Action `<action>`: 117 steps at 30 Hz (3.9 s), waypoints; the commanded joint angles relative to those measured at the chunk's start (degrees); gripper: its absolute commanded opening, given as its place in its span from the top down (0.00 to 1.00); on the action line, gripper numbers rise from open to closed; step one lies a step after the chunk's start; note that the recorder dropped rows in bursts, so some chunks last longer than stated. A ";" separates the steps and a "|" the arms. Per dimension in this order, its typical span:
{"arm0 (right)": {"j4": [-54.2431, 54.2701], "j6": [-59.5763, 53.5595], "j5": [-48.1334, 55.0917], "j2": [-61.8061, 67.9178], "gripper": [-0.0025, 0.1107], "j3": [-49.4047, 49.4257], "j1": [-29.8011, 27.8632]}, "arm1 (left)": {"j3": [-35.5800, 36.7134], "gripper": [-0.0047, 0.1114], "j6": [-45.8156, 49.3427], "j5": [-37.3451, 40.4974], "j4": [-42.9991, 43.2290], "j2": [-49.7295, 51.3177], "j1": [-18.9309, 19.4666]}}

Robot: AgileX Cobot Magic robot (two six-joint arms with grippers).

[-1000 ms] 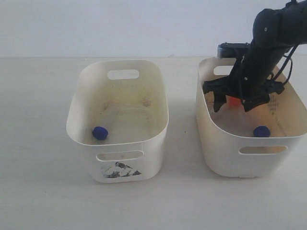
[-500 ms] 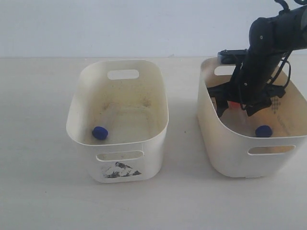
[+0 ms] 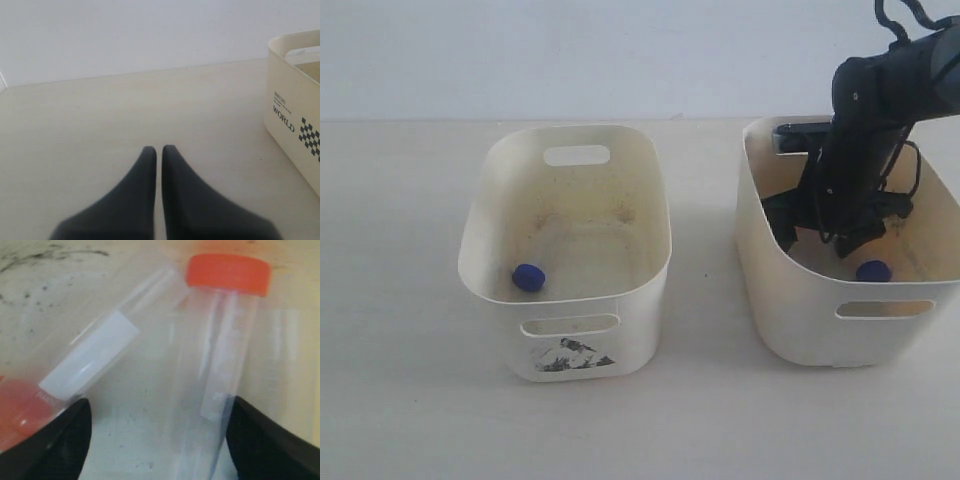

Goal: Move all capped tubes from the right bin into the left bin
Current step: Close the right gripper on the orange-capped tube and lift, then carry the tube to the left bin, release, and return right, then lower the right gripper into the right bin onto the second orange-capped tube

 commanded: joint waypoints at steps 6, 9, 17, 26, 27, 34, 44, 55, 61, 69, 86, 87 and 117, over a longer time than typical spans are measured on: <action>0.40 0.17 -0.12 0.27 0.97 -0.22 -0.14 | -0.21 0.92 -0.66 -0.84 -0.38 -0.11 0.06; 0.53 0.17 0.14 -1.08 0.98 -0.22 -0.14 | -0.21 0.92 -0.66 -0.84 -0.38 -0.11 0.06; 0.53 -2.03 2.39 -14.94 0.98 -0.22 -0.14 | -0.21 0.92 -0.66 -0.84 -0.38 -0.11 0.06; 11.14 -9.83 2.99 -29.73 0.98 -0.22 -0.14 | -0.21 0.92 -0.66 -0.84 -0.38 -0.11 0.06; 12.19 -10.58 2.99 -30.50 0.98 -0.22 -0.14 | -0.21 0.92 -0.66 -0.84 -0.38 -0.11 0.06; 21.49 -15.87 5.08 -32.76 0.98 -0.22 -0.10 | -0.21 0.92 -0.66 -0.84 -0.38 -0.11 0.06; 30.16 -21.16 -4.78 -30.00 0.98 -0.22 15.56 | -0.21 0.92 -0.66 -0.84 -0.38 -0.11 0.06; 30.55 -17.22 -8.94 -17.54 0.71 -0.22 22.20 | -0.21 0.92 -0.66 -0.84 -0.38 -0.11 0.06; 30.67 -17.19 -8.37 -15.38 0.39 -0.22 23.01 | -0.21 0.92 -0.66 -0.84 -0.38 -0.11 0.06; 26.79 -17.49 -3.78 -22.10 0.56 -5.23 17.52 | -0.21 0.92 -0.66 -0.84 -0.38 -0.11 0.06; 31.65 -18.68 9.15 -16.45 0.96 -6.91 -3.34 | -0.21 0.92 -0.66 -0.84 -0.38 -0.11 0.06; 33.52 -19.84 10.37 -15.74 0.96 -6.91 -4.55 | -0.21 0.92 -0.66 -0.84 -0.38 -0.11 0.06; 40.36 -24.21 18.07 -0.81 0.59 -6.37 -12.16 | -0.21 0.92 -0.66 -0.84 -0.38 -0.11 0.06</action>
